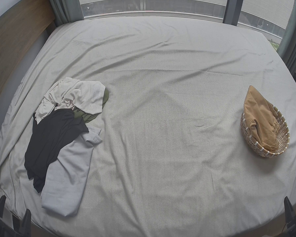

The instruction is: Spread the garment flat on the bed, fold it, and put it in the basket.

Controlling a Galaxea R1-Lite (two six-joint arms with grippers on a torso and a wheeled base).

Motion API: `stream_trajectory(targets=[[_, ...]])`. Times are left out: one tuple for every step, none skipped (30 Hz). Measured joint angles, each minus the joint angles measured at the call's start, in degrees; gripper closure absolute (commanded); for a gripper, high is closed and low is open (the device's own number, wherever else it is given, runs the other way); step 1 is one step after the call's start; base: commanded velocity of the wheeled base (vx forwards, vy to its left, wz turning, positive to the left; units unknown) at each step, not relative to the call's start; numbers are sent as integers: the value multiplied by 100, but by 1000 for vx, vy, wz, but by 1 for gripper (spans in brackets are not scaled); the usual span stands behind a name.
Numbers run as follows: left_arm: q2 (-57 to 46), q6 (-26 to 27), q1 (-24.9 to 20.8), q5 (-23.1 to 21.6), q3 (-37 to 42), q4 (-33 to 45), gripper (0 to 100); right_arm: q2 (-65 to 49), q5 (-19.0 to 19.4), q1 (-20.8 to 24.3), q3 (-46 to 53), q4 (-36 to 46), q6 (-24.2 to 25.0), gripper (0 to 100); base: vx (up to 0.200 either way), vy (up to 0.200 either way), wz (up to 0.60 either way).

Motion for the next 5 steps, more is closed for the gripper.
stream_trajectory(targets=[[0,-2,0,2,0,-2,0,0,0,0,0,0,2,0,0,0,0],[0,-2,0,2,0,-2,0,1,2,0,0,0,5,0,0,0,0],[0,0,2,2,0,-2,0,1,2,-2,0,0,2,0,0,0,0],[0,1,4,2,0,-2,0,1,2,-2,0,0,5,0,0,0,0],[0,1,4,2,0,0,0,1,2,-7,0,0,5,0,0,0,0]])
